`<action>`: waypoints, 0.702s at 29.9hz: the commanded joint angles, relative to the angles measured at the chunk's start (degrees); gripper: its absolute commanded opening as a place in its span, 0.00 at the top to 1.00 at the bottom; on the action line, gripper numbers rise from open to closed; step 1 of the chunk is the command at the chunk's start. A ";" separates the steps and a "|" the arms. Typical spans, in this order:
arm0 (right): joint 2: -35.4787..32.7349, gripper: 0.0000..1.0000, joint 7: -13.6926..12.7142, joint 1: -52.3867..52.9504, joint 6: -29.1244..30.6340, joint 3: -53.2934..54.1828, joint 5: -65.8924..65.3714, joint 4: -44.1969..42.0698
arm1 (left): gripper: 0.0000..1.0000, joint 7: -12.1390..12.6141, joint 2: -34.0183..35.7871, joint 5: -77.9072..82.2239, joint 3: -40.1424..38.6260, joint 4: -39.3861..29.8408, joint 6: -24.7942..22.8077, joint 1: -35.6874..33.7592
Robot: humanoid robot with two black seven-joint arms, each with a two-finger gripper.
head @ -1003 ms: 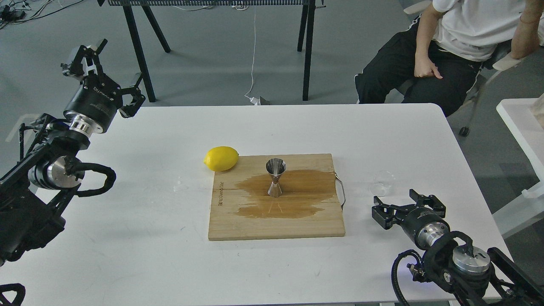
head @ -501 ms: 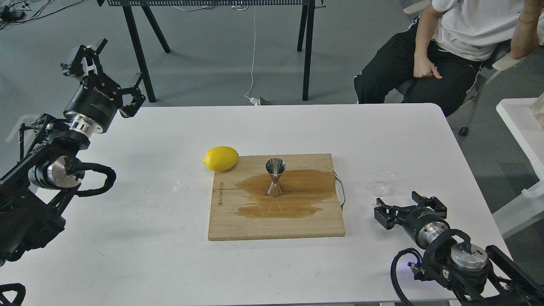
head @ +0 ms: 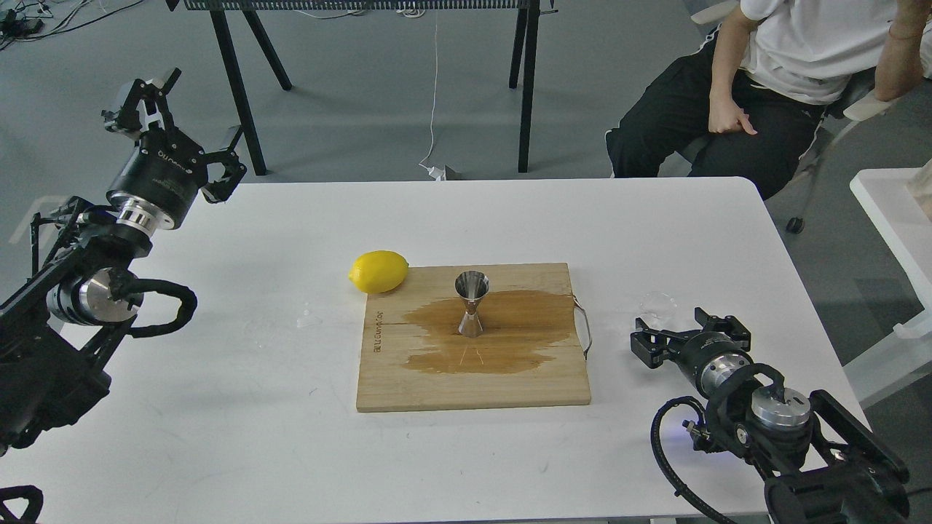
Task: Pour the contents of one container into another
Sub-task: 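Close the right gripper around the clear glass cup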
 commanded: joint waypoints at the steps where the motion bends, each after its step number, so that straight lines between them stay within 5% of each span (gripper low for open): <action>1: 0.59 0.04 -0.12 0.40 0.53 -0.08 -0.06 -1.09 | 0.00 0.00 0.01 -0.01 -0.08 0.00 0.00 -0.03; 21: 1.21 0.21 -0.12 1.37 4.13 -2.02 -0.77 -3.28 | 0.00 0.00 0.36 0.08 -0.16 0.00 0.62 -0.20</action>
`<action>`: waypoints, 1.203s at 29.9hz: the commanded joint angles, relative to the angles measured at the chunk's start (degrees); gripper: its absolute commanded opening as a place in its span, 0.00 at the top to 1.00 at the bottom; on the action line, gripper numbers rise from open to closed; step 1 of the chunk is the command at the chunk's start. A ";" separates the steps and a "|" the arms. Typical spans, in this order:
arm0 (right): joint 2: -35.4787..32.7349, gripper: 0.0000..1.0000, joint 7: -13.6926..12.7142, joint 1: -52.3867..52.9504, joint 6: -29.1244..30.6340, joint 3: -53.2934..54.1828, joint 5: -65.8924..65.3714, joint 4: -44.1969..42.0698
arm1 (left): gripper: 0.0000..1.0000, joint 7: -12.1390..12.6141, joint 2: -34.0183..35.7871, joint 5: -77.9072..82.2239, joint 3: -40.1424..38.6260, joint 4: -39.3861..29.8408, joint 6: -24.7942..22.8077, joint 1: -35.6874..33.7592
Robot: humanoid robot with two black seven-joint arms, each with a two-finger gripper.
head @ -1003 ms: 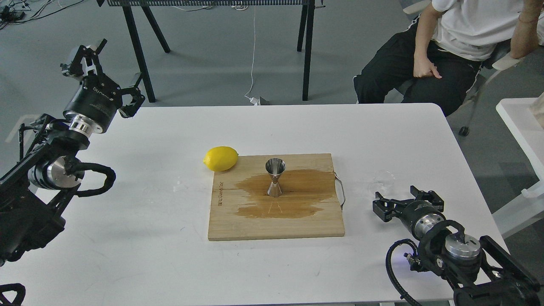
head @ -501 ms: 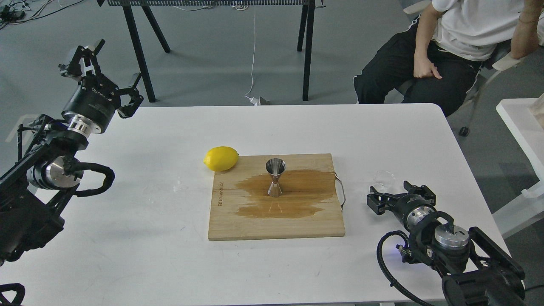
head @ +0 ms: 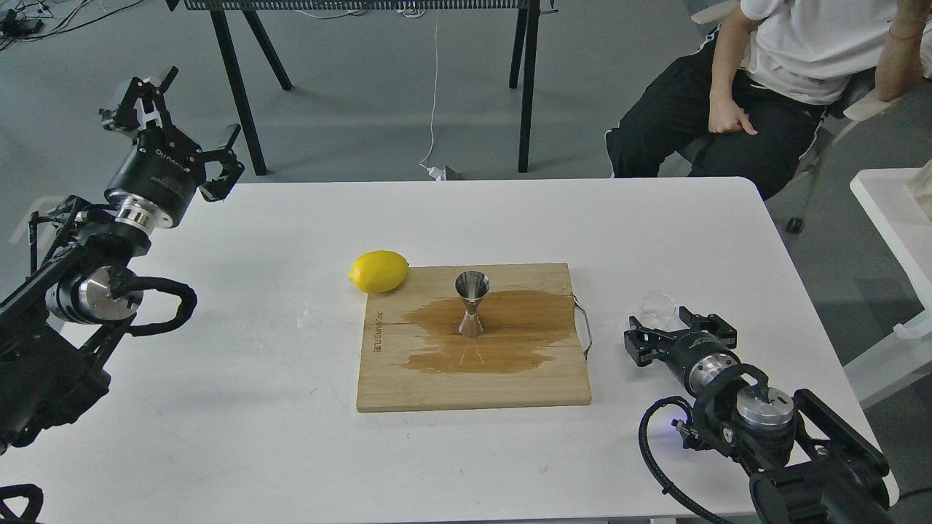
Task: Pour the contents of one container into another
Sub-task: 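Close the right gripper around the clear glass cup, then lift the clear cup and carry it above the jigger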
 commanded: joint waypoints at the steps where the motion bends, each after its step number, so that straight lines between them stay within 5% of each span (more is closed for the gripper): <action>1: 0.01 0.21 -0.01 0.01 0.24 -0.03 0.09 -0.03 | 0.00 -0.09 0.36 0.00 0.00 0.00 -0.08 -0.01; 14: 0.19 0.48 -0.89 0.18 0.41 -0.03 0.09 0.23 | 0.00 0.00 0.27 0.00 0.00 0.00 -0.08 -0.09; 25: 0.10 0.51 -0.89 0.09 0.24 -0.03 0.18 2.51 | 0.00 0.00 0.45 0.00 -0.09 -0.09 -0.08 -0.45; 36: -3.06 0.52 -0.89 -1.05 -6.25 -0.73 -1.13 20.70 | 0.00 0.00 0.80 -0.09 -0.09 -0.09 0.01 -0.45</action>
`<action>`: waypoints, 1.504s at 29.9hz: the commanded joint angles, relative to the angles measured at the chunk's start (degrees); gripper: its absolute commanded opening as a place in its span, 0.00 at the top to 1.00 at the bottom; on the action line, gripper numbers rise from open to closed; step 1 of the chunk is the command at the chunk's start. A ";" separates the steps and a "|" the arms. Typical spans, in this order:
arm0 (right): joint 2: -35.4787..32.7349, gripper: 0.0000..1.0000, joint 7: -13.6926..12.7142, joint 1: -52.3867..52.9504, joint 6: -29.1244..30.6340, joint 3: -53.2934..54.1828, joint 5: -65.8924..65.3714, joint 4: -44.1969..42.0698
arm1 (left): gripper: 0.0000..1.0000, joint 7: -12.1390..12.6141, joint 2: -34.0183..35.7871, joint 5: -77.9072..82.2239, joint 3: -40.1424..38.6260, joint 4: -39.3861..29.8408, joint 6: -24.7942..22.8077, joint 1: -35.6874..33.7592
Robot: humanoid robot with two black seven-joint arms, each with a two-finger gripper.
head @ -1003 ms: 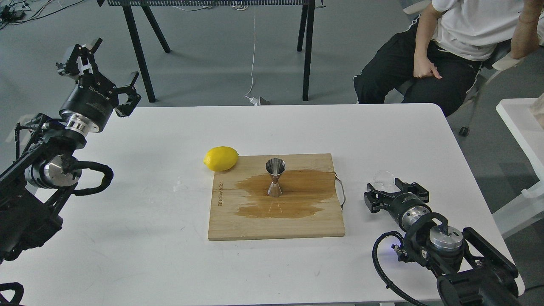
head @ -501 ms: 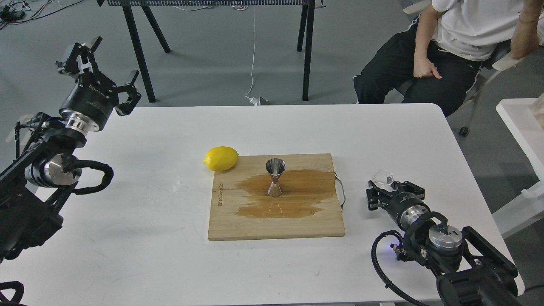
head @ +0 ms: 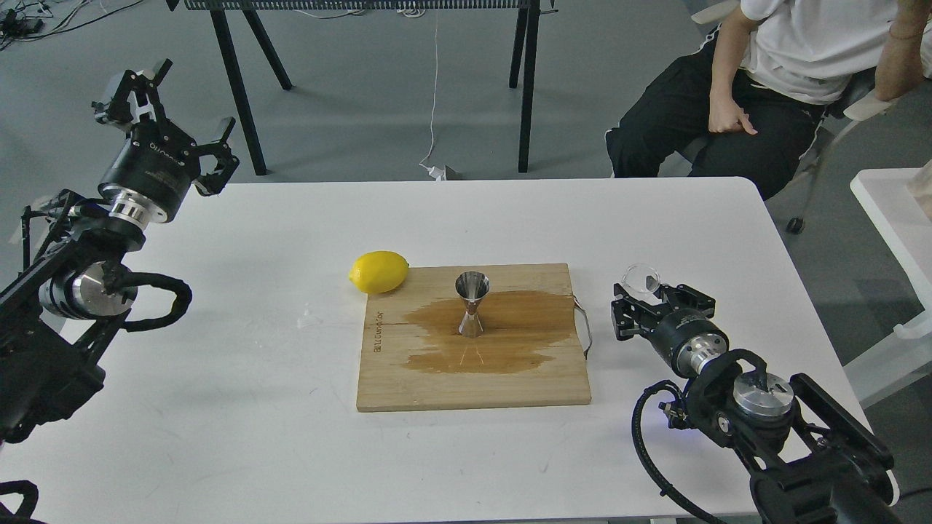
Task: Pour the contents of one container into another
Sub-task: 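Lift the clear cup and carry it above the jigger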
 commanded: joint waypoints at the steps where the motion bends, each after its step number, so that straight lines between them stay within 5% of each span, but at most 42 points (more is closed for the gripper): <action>1: -0.43 0.52 0.10 0.76 -4.30 -1.41 -2.11 4.73 | 0.00 0.00 0.02 -0.05 -0.09 0.00 0.05 0.00; 25: 10.20 0.52 1.16 16.14 -17.40 -17.05 -21.97 4.47 | 0.00 -0.61 -0.16 -0.05 -0.26 0.00 0.05 0.17; 45: 9.68 0.52 1.33 19.57 -19.86 -24.17 -34.54 4.56 | 0.00 -1.05 -0.16 0.04 -0.17 0.09 0.14 0.44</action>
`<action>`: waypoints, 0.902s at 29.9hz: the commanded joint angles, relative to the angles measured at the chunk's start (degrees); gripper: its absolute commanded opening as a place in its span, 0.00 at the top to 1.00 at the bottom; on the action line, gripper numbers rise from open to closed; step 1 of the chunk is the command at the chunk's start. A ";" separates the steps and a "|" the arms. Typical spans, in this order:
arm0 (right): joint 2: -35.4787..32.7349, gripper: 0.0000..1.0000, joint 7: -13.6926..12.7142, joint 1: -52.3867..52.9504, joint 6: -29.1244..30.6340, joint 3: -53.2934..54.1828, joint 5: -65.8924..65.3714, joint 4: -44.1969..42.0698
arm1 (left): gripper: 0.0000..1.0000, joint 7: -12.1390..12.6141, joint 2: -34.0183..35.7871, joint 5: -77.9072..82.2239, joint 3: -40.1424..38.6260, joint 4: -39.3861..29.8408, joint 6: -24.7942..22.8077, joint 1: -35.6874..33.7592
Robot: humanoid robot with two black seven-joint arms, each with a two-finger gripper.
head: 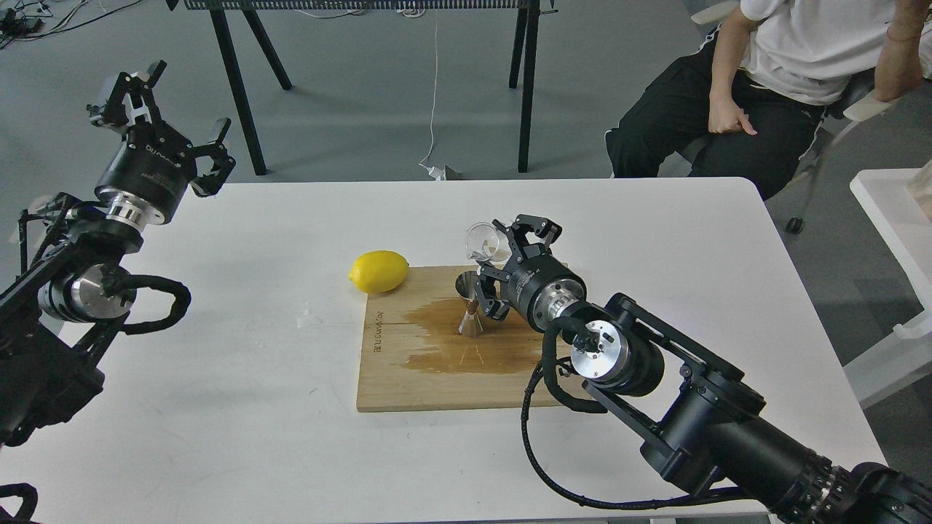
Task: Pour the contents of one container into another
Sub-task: 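Lift the clear cup and carry it above the jigger, then tilt the clear cup with the right gripper to pour into the jigger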
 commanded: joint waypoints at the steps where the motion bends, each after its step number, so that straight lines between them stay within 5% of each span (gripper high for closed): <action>1: -1.10 0.52 -0.09 0.99 -0.14 -1.23 -1.51 0.00 | 0.00 -0.01 -0.02 0.00 0.00 0.00 -0.06 -0.03; 13: -8.05 0.52 -0.53 1.79 0.13 -4.13 -1.59 3.24 | 0.00 0.08 -0.02 0.00 0.09 0.00 0.12 -0.03; 27: -8.40 0.52 -0.26 3.02 0.04 -7.12 -4.41 3.95 | 0.00 0.08 0.07 0.00 0.09 0.00 0.29 -0.03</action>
